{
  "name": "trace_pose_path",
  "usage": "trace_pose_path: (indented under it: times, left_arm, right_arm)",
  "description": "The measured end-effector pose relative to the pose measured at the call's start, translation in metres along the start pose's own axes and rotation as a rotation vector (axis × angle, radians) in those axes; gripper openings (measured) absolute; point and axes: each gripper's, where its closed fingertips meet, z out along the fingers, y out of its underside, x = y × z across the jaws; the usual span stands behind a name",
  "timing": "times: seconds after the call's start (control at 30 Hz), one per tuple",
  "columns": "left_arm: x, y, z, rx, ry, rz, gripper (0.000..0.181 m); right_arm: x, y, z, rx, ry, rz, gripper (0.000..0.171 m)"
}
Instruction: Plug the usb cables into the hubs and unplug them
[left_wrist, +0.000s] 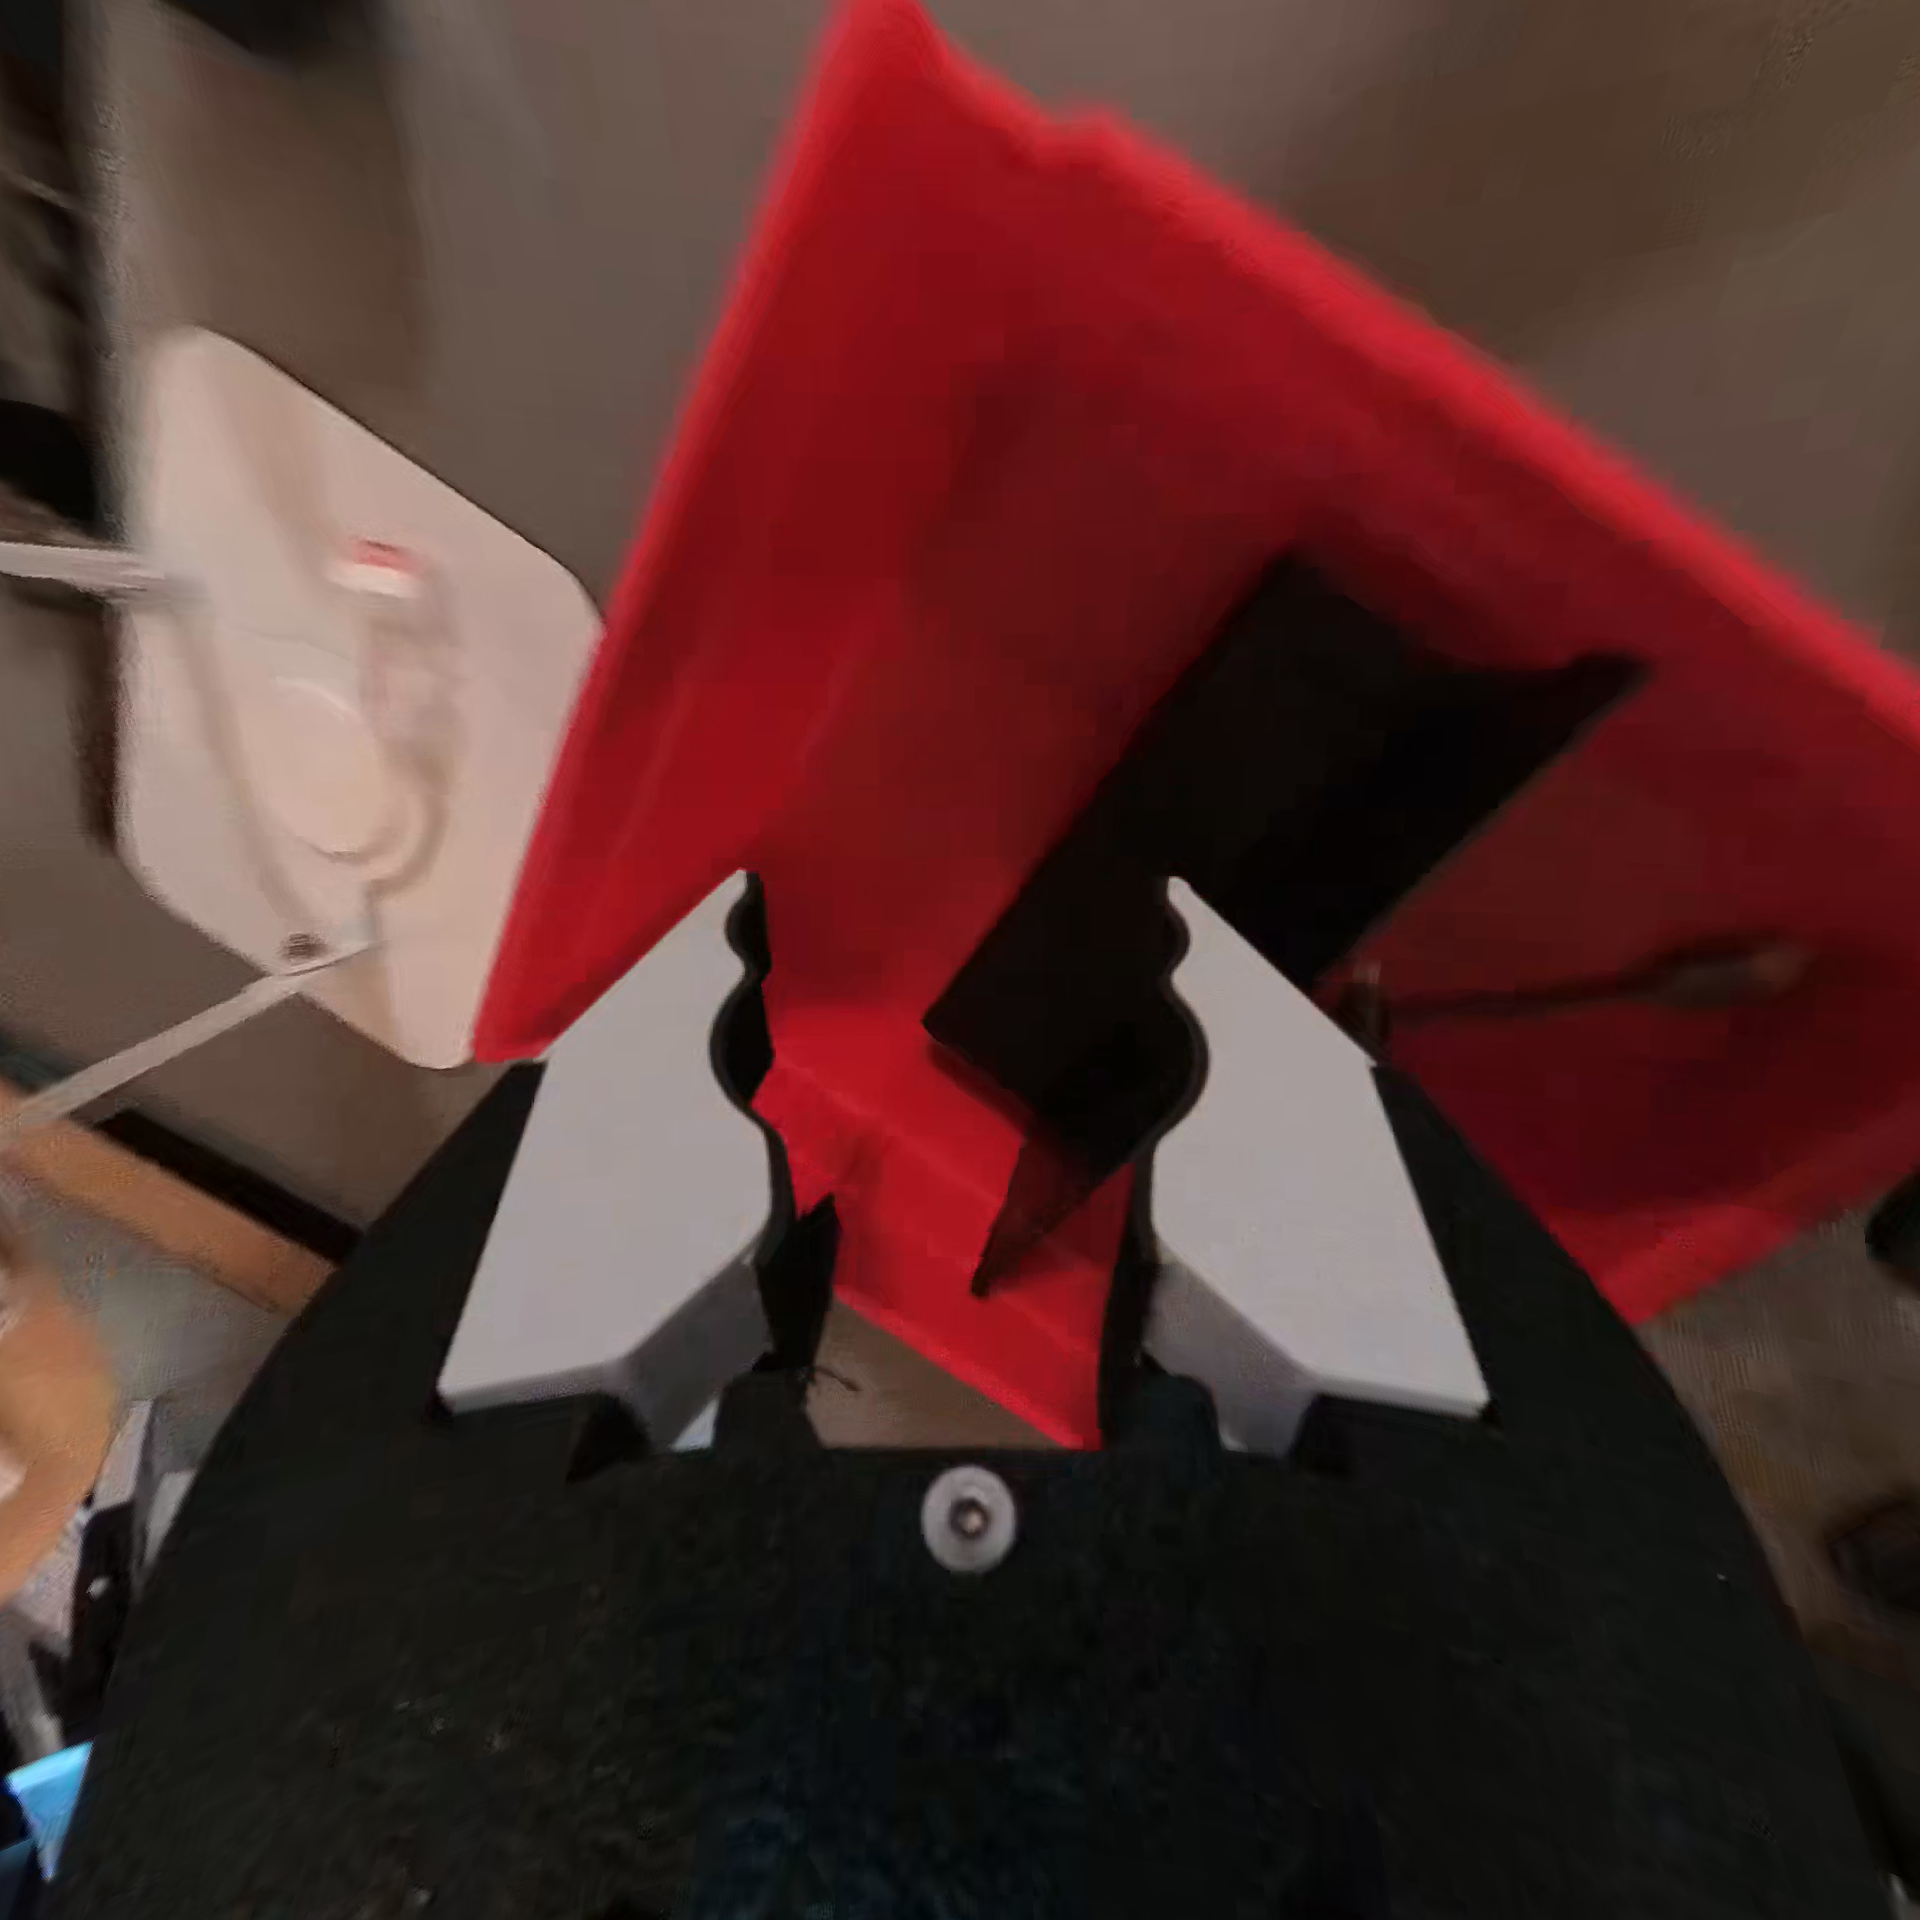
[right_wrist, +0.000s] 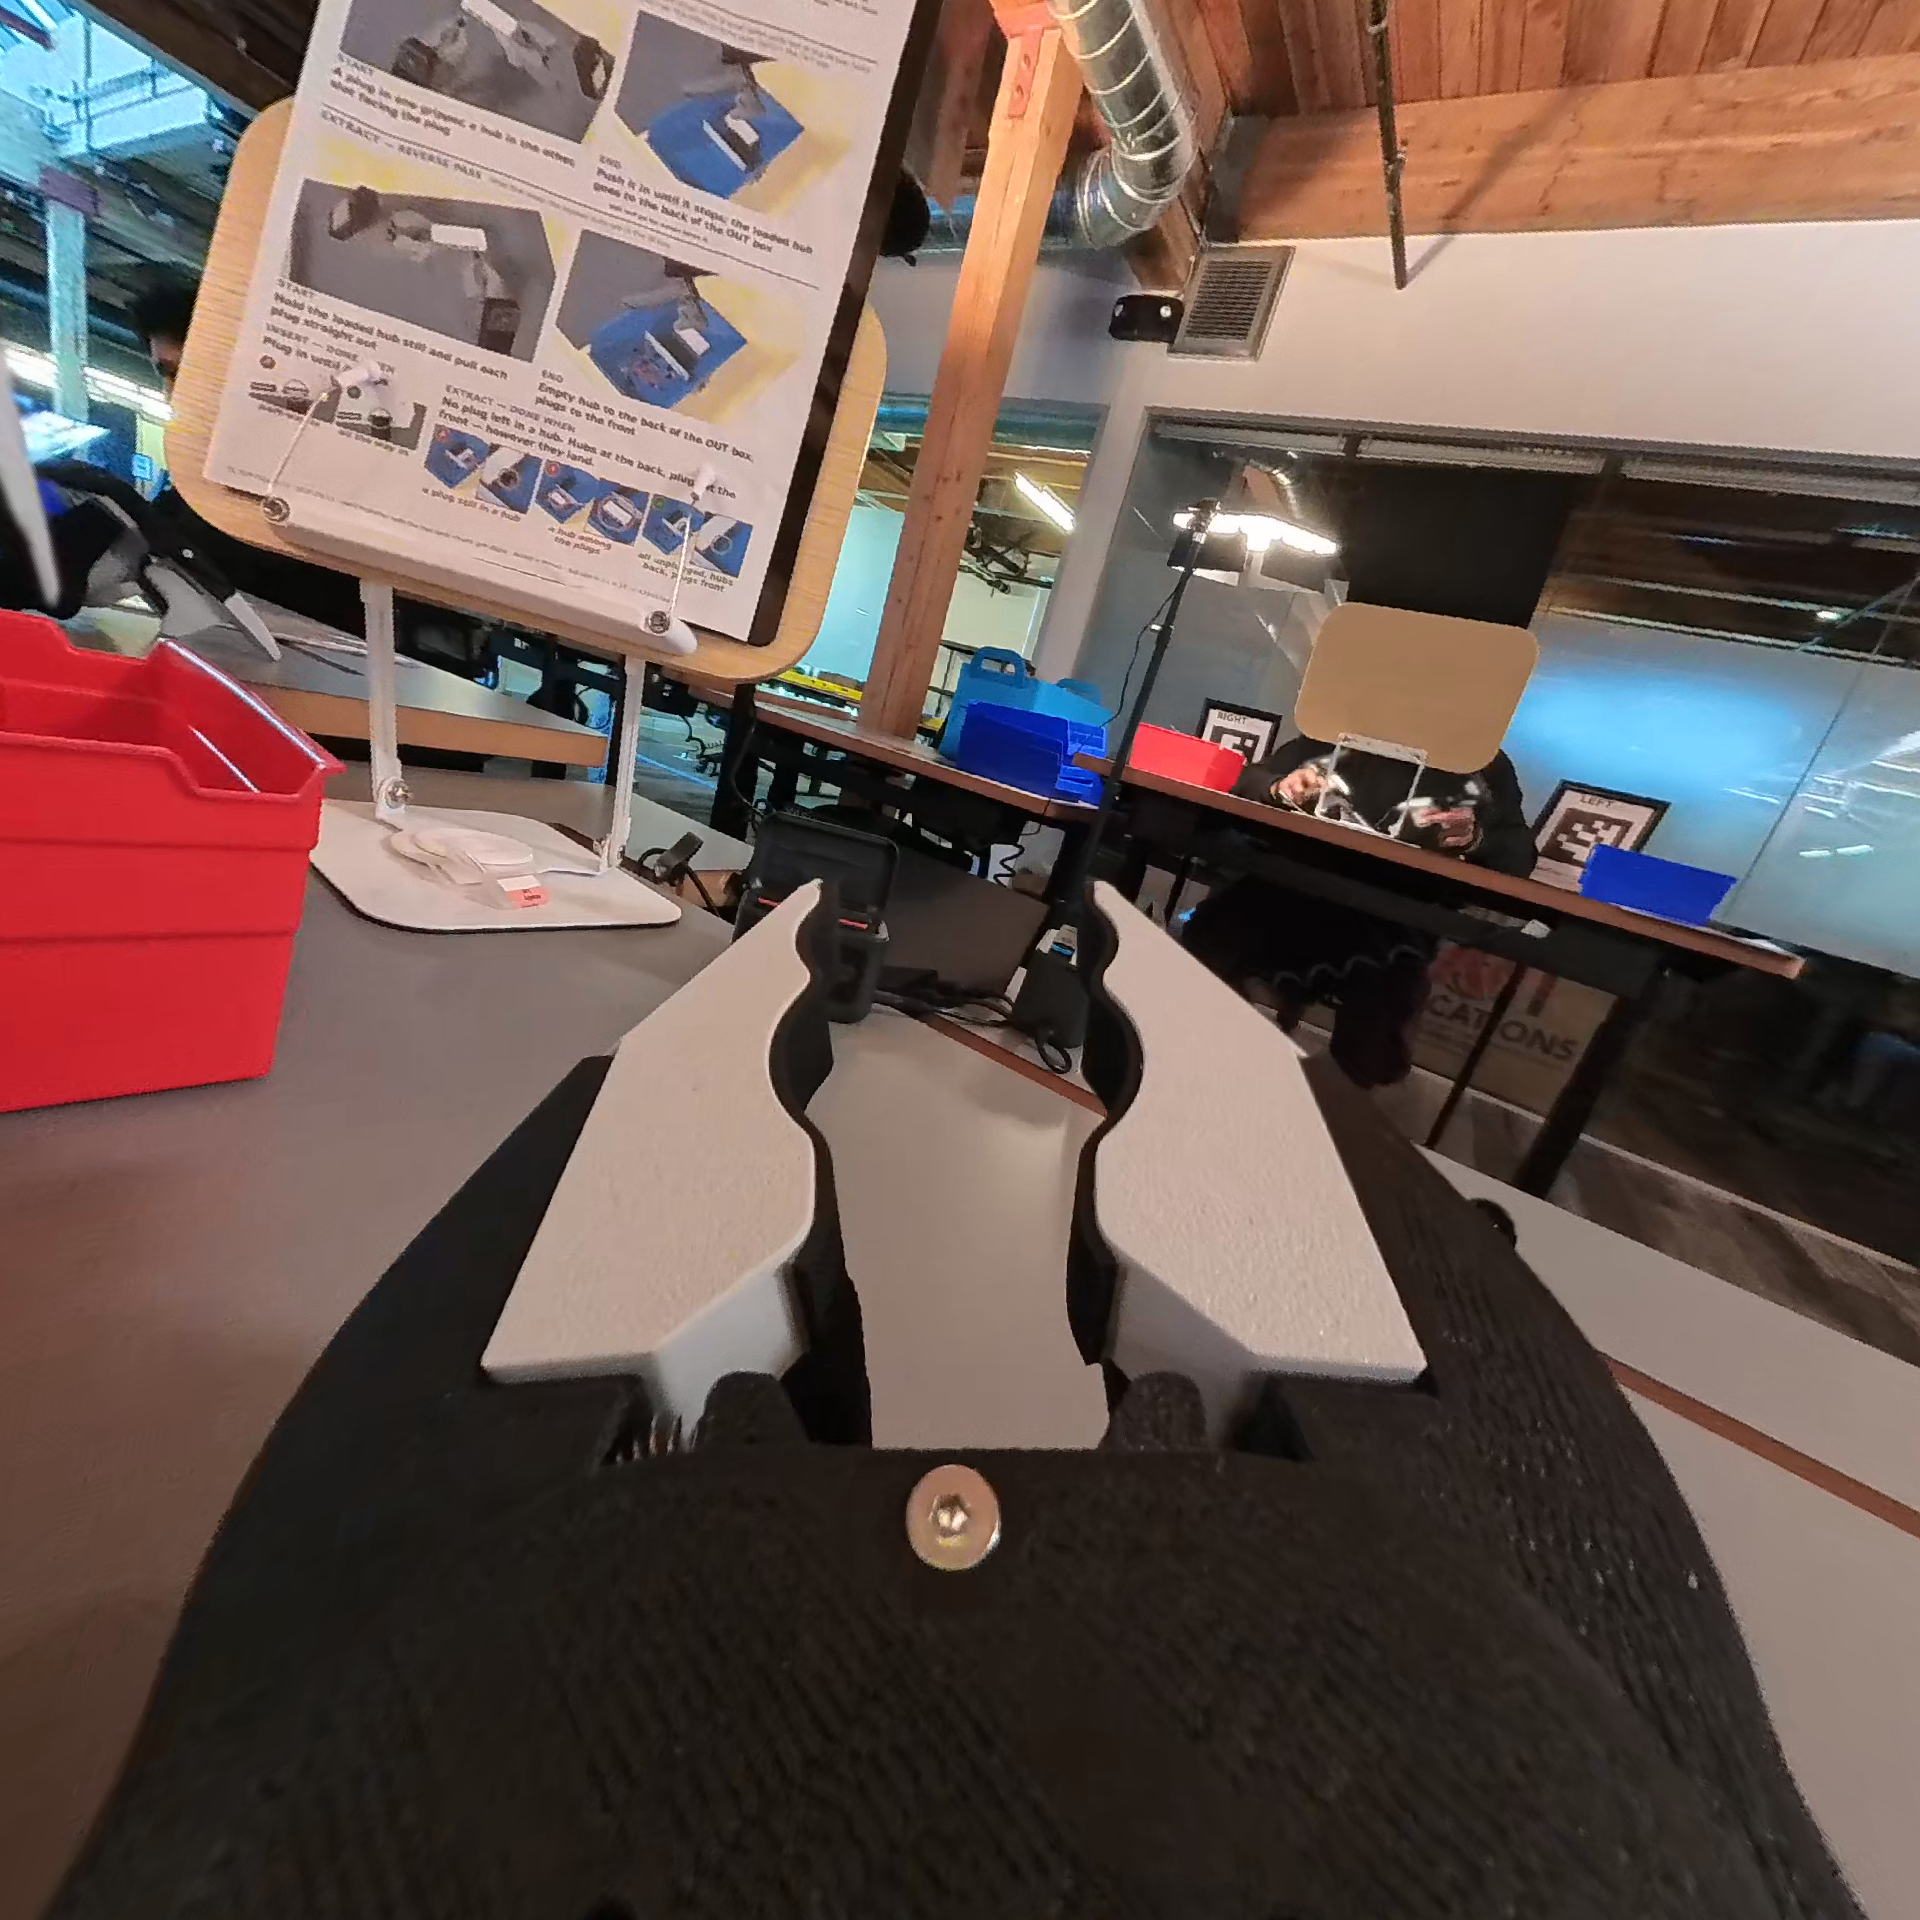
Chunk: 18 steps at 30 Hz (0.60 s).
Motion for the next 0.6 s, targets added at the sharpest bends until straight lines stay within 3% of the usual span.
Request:
trace_pose_path:
  times: [0.03,0.33,0.6]
  left_arm:
    - [0.002,0.008,0.012,-0.054,0.037,0.035,0.069]
    - [0.032,0.032,0.064,-0.249,0.271,0.227,0.071]
    - [0.031,0.035,0.068,-0.292,0.309,0.222,0.071]
  right_arm:
    - [0.000,0.000,0.000,0.000,-0.001,-0.001,0.044]
    - [-0.003,0.001,0.001,-0.005,-0.018,0.003,0.044]
    - [-0.006,0.003,0.002,-0.010,-0.037,0.017,0.044]
